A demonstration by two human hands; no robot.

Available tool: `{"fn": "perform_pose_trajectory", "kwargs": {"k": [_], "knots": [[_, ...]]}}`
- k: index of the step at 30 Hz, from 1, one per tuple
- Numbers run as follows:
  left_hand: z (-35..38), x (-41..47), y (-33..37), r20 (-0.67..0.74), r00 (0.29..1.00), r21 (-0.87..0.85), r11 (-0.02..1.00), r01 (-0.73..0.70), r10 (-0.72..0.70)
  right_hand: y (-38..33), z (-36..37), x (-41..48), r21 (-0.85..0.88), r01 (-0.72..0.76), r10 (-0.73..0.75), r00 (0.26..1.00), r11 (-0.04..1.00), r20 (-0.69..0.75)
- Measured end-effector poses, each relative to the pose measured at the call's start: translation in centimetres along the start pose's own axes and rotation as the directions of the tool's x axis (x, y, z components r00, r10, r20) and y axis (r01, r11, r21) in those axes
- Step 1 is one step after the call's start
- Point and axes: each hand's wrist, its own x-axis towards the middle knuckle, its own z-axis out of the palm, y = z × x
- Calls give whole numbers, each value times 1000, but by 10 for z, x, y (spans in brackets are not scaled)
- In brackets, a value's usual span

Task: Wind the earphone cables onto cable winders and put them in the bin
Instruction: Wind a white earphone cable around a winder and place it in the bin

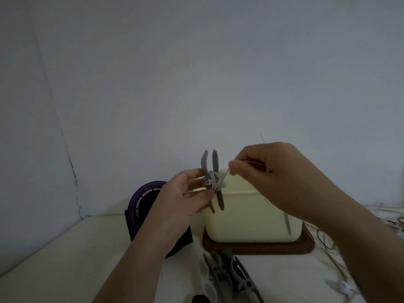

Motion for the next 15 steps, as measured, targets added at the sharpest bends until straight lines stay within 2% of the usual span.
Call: {"fn": "perform_pose_trajectory", "kwargs": {"k": [8,15], "knots": [[-1,-4,7,114,993,-75,997,17,-9,6,-2,3,86,31,-19,990,996,-140],[-4,-8,7,298,955,63,998,-18,-1,13,-2,4,103,37,-19,986,994,-168]]}}
